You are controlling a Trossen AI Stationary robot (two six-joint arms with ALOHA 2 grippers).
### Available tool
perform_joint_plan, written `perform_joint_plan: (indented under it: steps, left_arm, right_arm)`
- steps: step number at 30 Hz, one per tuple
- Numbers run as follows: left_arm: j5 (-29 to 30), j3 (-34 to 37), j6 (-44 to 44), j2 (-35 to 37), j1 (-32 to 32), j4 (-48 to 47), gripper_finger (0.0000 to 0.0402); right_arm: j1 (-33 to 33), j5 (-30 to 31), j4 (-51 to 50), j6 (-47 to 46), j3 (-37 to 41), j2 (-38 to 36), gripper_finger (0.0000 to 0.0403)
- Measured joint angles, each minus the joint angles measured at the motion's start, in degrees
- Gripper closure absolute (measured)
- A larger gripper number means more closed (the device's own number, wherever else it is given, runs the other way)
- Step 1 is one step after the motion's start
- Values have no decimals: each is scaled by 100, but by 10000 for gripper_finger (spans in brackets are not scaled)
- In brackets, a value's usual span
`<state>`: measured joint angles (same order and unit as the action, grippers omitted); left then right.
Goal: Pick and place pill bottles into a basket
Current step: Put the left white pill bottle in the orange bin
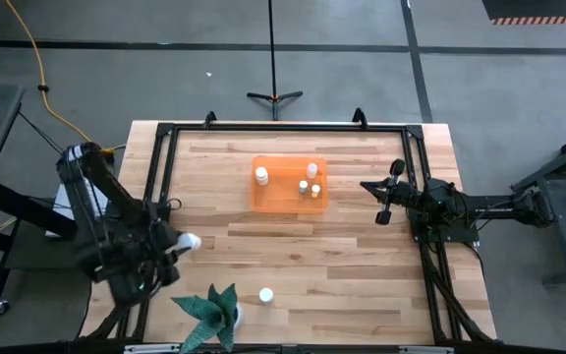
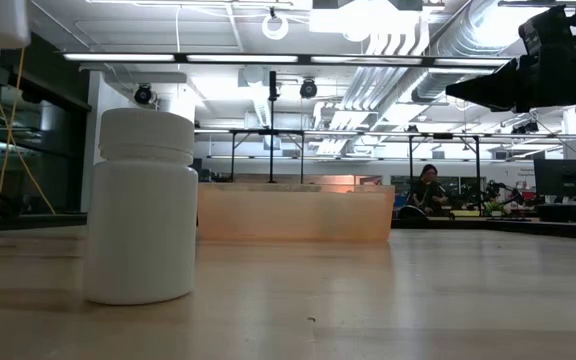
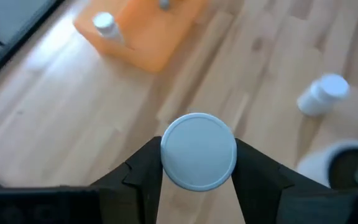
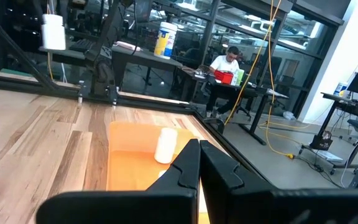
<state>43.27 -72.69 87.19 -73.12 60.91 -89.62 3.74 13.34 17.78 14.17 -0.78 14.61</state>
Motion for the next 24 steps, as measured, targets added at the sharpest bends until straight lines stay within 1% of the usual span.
perform_joint_plan:
  steps: [3, 7, 9, 12, 15, 19, 22, 24]
  left_arm:
    - [-57, -155, -686, 79, -692, -9, 205]
    - [-197, -359, -2098, 226, -1663, 156, 205]
    - [-201, -456, -3021, 353, -2147, 576, 206]
    - [-310, -509, -4487, 483, -2917, 1516, 206]
    - [-728, -509, -5884, 522, -3672, 2401, 206]
    - [-1437, -509, -7420, 384, -4548, 3366, 206]
    - [-2051, -462, -8307, 210, -5154, 4135, 206]
    - [-2545, -455, -8747, 36, -5551, 4529, 206]
  right_arm:
    - [-1, 0, 0, 0, 0, 0, 402]
    - [-1, -2, 0, -2, 0, 0, 402]
    - [0, 0, 0, 0, 0, -1, 402]
    - [1, 0, 0, 0, 0, 0, 402]
    - [-1, 0, 0, 1, 0, -1, 402]
    - [0, 0, 0, 3, 0, -1, 402]
    - [0, 0, 0, 3, 0, -1, 402]
    - [0, 0, 2, 16, 0, -1, 402]
